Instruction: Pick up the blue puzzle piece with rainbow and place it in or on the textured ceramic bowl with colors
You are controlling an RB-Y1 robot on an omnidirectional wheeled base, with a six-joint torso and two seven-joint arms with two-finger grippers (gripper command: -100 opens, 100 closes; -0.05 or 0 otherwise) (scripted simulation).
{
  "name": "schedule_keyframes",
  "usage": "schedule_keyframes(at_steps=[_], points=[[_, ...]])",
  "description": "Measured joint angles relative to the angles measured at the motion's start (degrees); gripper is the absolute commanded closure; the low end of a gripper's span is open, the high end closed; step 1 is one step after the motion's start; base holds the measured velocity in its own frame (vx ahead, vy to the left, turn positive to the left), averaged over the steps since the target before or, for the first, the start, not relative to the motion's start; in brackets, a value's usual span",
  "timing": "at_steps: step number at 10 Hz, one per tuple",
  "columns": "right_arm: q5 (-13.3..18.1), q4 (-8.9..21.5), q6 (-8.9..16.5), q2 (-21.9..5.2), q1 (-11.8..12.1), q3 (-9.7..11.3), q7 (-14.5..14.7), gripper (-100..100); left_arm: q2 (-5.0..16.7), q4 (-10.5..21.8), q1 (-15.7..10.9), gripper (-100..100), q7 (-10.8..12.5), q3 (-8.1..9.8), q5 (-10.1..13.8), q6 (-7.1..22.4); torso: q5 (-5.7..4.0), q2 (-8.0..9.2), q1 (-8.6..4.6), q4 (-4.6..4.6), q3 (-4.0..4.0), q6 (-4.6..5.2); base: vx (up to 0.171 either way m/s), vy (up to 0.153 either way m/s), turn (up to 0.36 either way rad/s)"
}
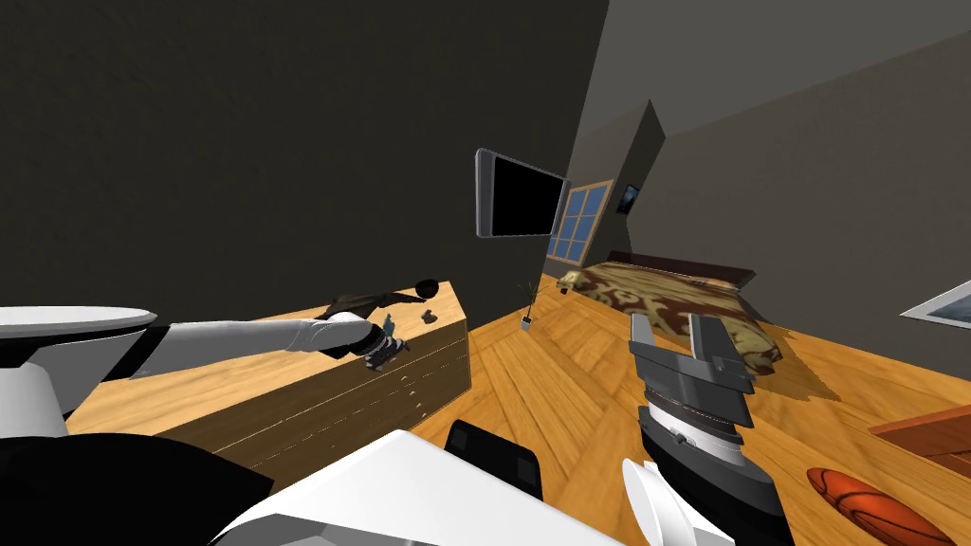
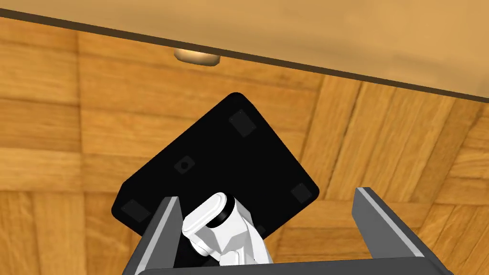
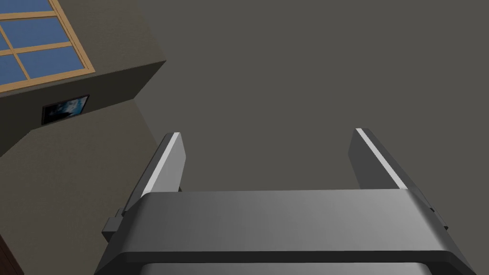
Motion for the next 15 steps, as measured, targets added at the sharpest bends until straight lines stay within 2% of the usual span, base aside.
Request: schedule_keyframes(at_steps=[1, 2, 3, 5, 6, 7, 8, 9, 11, 12, 15], points=[[0.0, 0.0, 0.0, 0.0, 0.0, 0.0, 0.0, 0, 1.4, 0.6, 0.2, -100, -0.6, -0.50, -1.2, 0.5, -0.01, 0.00, -0.01, 0.00, 0.00, 0.02, 0.006, -0.001, -0.053], [0.0, 0.0, 0.0, 0.0, 0.0, 0.0, 0.0, 0, 2.7, 0.2, 0.1, -100, -0.4, -0.72, -2.3, 0.8, -0.01, 0.00, -0.01, 0.00, 0.00, 0.00, 0.006, -0.003, -0.124], [0.0, 0.0, 0.0, 0.0, 0.0, 0.0, 0.0, 0, 4.3, -0.2, -0.5, -100, 0.6, -1.07, -4.4, 0.6, -0.02, -0.01, -0.02, 0.00, 0.00, 0.03, 0.008, -0.003, -0.130], [0.0, 0.0, 0.0, 0.0, 0.0, 0.0, 0.0, 0, 7.9, 1.8, -2.0, -100, -1.1, -1.40, -6.3, -0.7, -0.02, -0.02, -0.02, 0.00, -0.01, 0.01, 0.011, -0.003, -0.126], [0.0, 0.0, 0.0, 0.0, 0.0, 0.0, 0.0, 0, 9.1, 1.9, -1.8, -100, -0.8, -2.18, -8.6, 0.0, 0.00, -0.02, -0.01, 0.00, -0.01, 0.00, 0.009, -0.003, -0.104], [0.0, 0.0, 0.0, 0.0, 0.0, 0.0, 0.0, 0, 10.4, 2.8, -2.5, -100, -1.2, -2.34, -9.8, -0.3, -0.01, -0.02, -0.02, 0.00, -0.01, 0.01, 0.004, 0.002, -0.021], [0.0, 0.0, 0.0, 0.0, 0.0, 0.0, 0.0, 0, 10.5, 2.9, -2.6, 0, -1.4, -2.32, -9.9, -0.5, 0.01, 0.00, 0.00, 0.00, 0.00, -0.02, 0.000, 0.000, 0.000], [0.0, 0.0, 0.0, 0.0, 0.0, 0.0, 0.0, 0, 10.5, 2.9, -2.6, -100, -1.4, -2.32, -9.9, -0.5, 0.01, 0.02, 0.00, 0.00, 0.01, -0.02, 0.024, 0.001, -0.038], [0.0, 0.0, 0.0, 0.0, 0.0, 0.0, 0.0, 0, 8.1, 5.2, -1.9, -100, -1.8, -2.59, -11.2, 0.3, 0.03, -0.10, 0.02, -0.03, -0.06, 0.00, 0.026, -0.003, -0.028], [0.0, 0.0, 0.0, 0.0, 0.0, 0.0, 0.0, 0, 7.9, 5.4, -1.9, 100, -1.9, -2.60, -11.4, 0.3, 0.01, -0.06, 0.01, -0.02, -0.04, -0.02, 0.000, 0.000, 0.000], [0.0, 0.0, 0.0, 0.0, 0.0, 0.0, 0.0, 0, 7.9, 5.3, -2.0, 100, -1.9, -2.58, -11.3, 0.3, 0.01, -0.04, -0.02, -0.03, -0.04, -0.02, 0.000, 0.001, 0.000]])
